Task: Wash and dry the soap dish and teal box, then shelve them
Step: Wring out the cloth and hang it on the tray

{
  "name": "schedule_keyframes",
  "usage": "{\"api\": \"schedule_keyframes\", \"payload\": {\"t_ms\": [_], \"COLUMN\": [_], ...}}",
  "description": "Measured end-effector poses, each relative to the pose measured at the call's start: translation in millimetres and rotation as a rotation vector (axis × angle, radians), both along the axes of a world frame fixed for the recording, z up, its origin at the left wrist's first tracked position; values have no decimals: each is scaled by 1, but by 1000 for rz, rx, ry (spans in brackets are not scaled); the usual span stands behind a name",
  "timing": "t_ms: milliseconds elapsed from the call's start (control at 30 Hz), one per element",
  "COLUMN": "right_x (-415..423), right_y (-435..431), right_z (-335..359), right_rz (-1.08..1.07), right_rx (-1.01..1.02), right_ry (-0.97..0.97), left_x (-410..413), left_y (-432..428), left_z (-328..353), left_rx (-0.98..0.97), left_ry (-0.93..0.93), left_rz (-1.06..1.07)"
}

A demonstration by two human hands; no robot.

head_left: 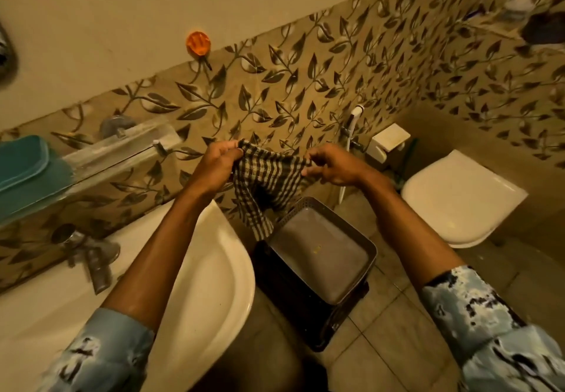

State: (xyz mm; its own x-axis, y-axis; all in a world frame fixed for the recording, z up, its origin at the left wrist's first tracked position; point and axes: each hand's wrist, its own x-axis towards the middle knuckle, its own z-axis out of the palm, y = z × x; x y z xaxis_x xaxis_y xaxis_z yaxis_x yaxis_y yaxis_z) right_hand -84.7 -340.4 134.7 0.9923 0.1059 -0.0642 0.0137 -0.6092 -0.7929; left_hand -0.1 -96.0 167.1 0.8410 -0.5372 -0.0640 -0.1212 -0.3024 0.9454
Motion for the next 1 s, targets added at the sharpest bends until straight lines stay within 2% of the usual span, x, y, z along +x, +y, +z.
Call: {"api": "schedule_keyframes", "payload": {"t_ms": [67, 167, 333, 500, 633, 800, 1000], "right_x": [9, 22, 45, 63, 87, 111, 126], "right_y": [-13, -32, -56, -71, -79, -84, -90], "right_z": [1, -1, -52, -108, -148, -176, -184], "right_rz": [-35, -61, -57, -40, -36, -111, -99], "right_rx": [-1, -31, -324, -336, -428, -413, -366], "right_ry": [-50, -190, -29, 9, 92, 55, 25], "left_x": [9, 19, 31, 29, 32, 47, 51], "left_y": [-7, -16, -43, -72, -86, -92, -98], "left_z": [-12, -35, -108, -159, -188, -198, -202], "left_rx": [-64, -78, 117, 227, 355, 396, 427], "left_ry": [104, 108, 98, 67, 105, 73, 7], "left_rz": [66, 123, 194, 329, 372, 364, 412]}}
